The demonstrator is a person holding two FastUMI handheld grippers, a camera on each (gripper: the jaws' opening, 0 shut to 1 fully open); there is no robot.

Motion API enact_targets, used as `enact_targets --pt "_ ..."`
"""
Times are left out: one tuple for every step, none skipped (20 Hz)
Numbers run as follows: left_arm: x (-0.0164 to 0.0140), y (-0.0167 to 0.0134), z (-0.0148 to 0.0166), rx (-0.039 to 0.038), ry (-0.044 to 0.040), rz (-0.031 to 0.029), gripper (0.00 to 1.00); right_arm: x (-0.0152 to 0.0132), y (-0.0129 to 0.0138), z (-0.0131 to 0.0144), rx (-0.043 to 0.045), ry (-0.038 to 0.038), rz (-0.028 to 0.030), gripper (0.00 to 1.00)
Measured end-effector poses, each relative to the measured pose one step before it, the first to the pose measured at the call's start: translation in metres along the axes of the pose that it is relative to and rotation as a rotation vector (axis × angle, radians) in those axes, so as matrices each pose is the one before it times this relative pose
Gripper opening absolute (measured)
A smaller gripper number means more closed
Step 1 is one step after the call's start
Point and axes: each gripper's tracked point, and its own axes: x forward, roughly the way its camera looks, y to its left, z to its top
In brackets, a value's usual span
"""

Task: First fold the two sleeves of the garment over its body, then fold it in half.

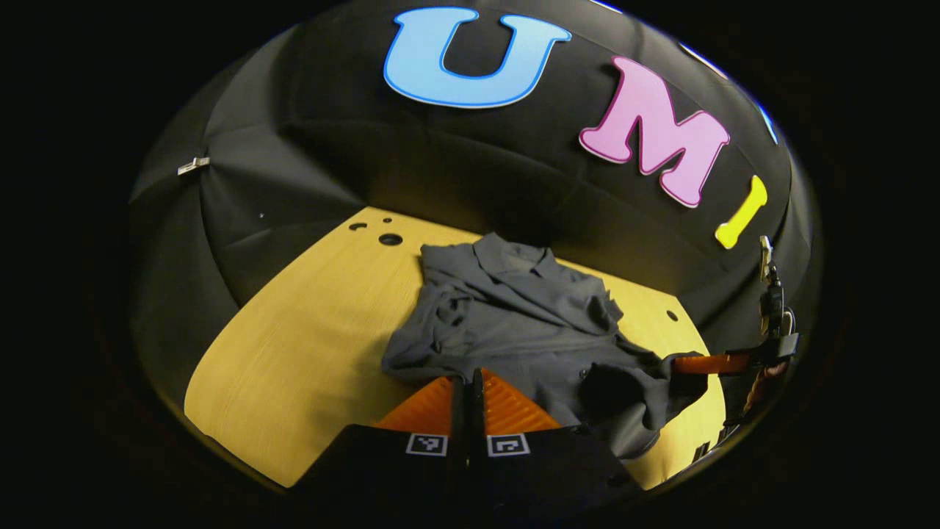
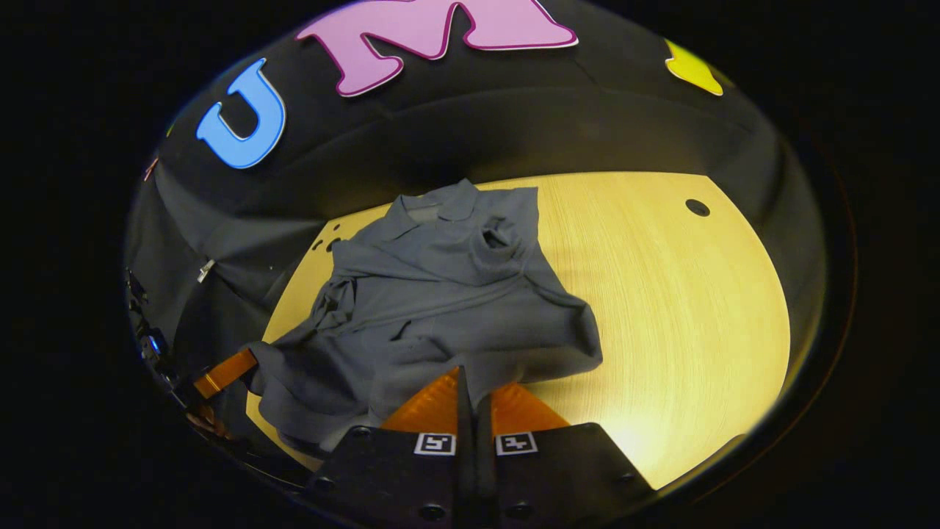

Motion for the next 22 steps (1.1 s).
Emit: enact_targets --pt "0.00458 -0.00117 0.01011 -0.0015 -0.01396 -0.00111 0.05 0.00169 -0.00041 0.01134 -0.01343 -0.01668 0.00118 0.05" --pt "0.00293 -0.00045 0.01143 0.00157 -0.01688 0.00072 0.05 0.00223 0.00003 0.01205 -0.014 -0.01559 0.00243 0.05" --pt "0.0065 -0.00087 0.01171 0.00227 -0.01628 0.00014 0.05 0.00206 0.0002 0.012 -0.01238 -0.01364 0.00362 0.05" --pt "0.00504 -0.00125 0.01144 0.00175 -0.01782 0.0021 0.05 0.00373 0.00116 0.01236 -0.0117 -0.01549 0.00282 0.05" --pt "0.00609 -0.00064 0.01015 0.00019 -0.01643 0.0004 0.05 0.00453 -0.00037 0.01123 -0.01008 -0.0136 0.00385 0.05" --pt "0.00673 -0.00058 0.00947 -0.00164 -0.01317 0.00219 0.05 0.00375 0.00051 0.01048 -0.00795 -0.01281 0.00388 0.05" --pt "0.00797 -0.00004 0.00803 -0.00278 -0.01194 0.00068 0.05 0.00581 0.00018 0.00994 -0.00624 -0.01266 0.00413 0.05" --pt "0.00791 0.00078 0.00883 -0.00596 -0.01102 0.00495 0.05 0.00688 0.00069 0.00955 -0.00246 -0.00914 0.00235 0.05" --pt "0.00857 -0.0004 0.0088 -0.00976 -0.01323 0.00203 0.05 0.00623 -0.0012 0.0083 0.00145 -0.00968 0.00039 0.05" --pt "0.00912 -0.00039 0.00777 -0.00993 -0.01056 0.00168 0.05 0.00758 -0.00046 0.00852 0.00532 -0.00838 -0.00107 0.05" --pt "0.00989 0.00125 0.00619 -0.00784 -0.0091 0.00524 0.05 0.00711 0.00013 0.0086 0.00775 -0.01085 0.00127 0.05" --pt "0.00956 0.00068 0.00835 -0.00613 -0.01055 0.00289 0.05 0.0073 -0.00031 0.00958 0.00692 -0.01259 0.00118 0.05" --pt "0.01076 0.00147 0.00722 -0.00183 -0.01314 0.00342 0.05 0.00719 -0.00222 0.00924 0.00144 -0.013 -0.00182 0.05" --pt "0.01018 0.00031 0.00698 -0.00342 -0.00683 -0.00437 0.05 0.00868 -0.00303 0.0077 -0.00676 -0.01164 -0.006 0.05" --pt "0.01022 0.00051 0.00587 -0.00639 -0.00819 -0.00174 0.05 0.00819 -0.00434 0.00746 -0.01065 -0.00947 -0.00935 0.05" --pt "0.00967 0.00335 0.00583 -0.00578 -0.00814 0.0031 0.02 0.00843 -0.00408 0.00683 -0.00771 -0.00561 -0.00515 0.05" --pt "0.01271 0.00421 0.0058 -0.00612 -0.00569 0.00303 0.05 0.00856 -0.00371 0.00786 -0.00088 -0.00816 -0.00485 0.05" --pt "0.01136 0.00287 0.00478 -0.00585 -0.00327 0.00338 0.05 0.00898 -0.00251 0.00847 0.0069 -0.01223 -0.00492 0.05" --pt "0.01575 -0.00876 0.01563 -0.00177 -0.00602 0.00283 0.05 0.00912 -0.00175 0.0075 0.01466 -0.01184 0.00051 0.05" --pt "0.01127 0.00203 0.0037 0.01068 -0.00543 -0.00047 0.05 0.00972 -0.00188 0.00531 0.01015 -0.00853 -0.00313 0.05" --pt "0.01109 0.00314 0.00065 0.02264 -0.00369 0.00677 0.05 0.00885 -0.00166 0.00598 0.00486 -0.01068 -0.00334 0.05" --pt "0.01191 0.00337 0.00043 0.02633 -0.00155 0.00433 0.05 0.00978 -0.00024 0.00367 -0.00099 -0.01052 -0.00166 0.05"
